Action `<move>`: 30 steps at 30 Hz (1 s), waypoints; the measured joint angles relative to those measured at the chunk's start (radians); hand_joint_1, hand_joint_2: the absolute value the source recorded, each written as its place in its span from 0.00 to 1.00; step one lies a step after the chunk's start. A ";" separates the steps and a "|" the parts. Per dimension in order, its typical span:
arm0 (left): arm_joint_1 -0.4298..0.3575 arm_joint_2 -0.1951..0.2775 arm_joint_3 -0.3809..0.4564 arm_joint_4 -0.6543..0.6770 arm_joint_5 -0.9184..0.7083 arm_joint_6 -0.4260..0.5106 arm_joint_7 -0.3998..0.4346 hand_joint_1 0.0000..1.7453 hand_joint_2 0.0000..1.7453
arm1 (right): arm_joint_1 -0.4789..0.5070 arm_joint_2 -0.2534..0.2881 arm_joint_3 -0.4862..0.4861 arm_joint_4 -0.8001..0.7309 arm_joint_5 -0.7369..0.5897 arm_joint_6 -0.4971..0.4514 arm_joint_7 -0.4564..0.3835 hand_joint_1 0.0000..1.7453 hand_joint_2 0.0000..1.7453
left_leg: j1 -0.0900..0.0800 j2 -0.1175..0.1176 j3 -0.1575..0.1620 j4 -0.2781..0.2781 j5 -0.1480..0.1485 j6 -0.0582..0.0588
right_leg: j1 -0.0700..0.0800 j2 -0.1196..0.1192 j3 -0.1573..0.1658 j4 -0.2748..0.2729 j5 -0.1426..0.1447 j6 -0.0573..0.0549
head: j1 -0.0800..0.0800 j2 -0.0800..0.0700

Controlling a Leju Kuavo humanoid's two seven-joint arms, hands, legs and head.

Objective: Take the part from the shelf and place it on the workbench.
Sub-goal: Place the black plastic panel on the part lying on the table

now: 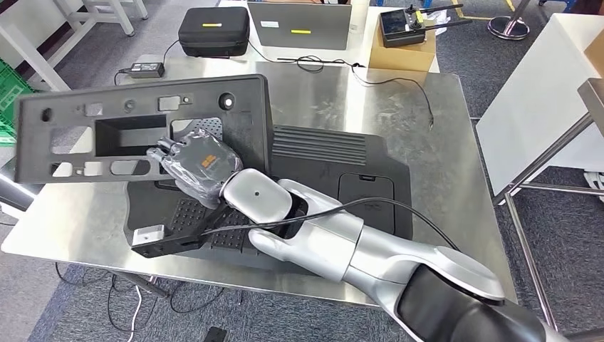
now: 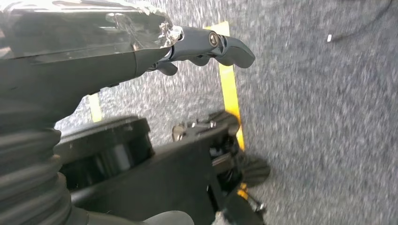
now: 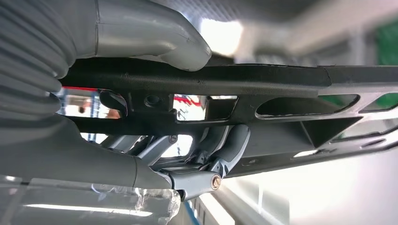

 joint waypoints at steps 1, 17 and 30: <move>-0.003 -0.001 0.000 0.000 -0.011 -0.016 0.008 0.00 1.00 | -0.015 0.018 0.010 0.067 0.000 0.032 0.008 1.00 1.00 | 0.000 0.000 0.000 0.000 0.000 0.000 | 0.000 0.000 0.000 -0.001 0.000 0.000 | 0.000 0.000; -0.037 -0.009 -0.019 0.000 -0.081 -0.060 0.019 0.00 1.00 | -0.035 0.080 0.040 0.371 -0.028 0.185 0.015 0.75 0.75 | -0.001 0.000 0.000 0.000 0.000 0.000 | 0.000 0.001 0.002 -0.004 0.000 0.000 | 0.002 0.000; -0.050 -0.011 -0.024 0.000 -0.115 -0.073 0.026 0.00 0.00 | -0.019 0.078 0.046 0.454 -0.068 0.240 0.012 0.00 0.00 | -0.001 0.001 0.002 0.001 0.000 0.000 | 0.000 0.003 0.003 -0.004 0.002 0.001 | 0.002 0.000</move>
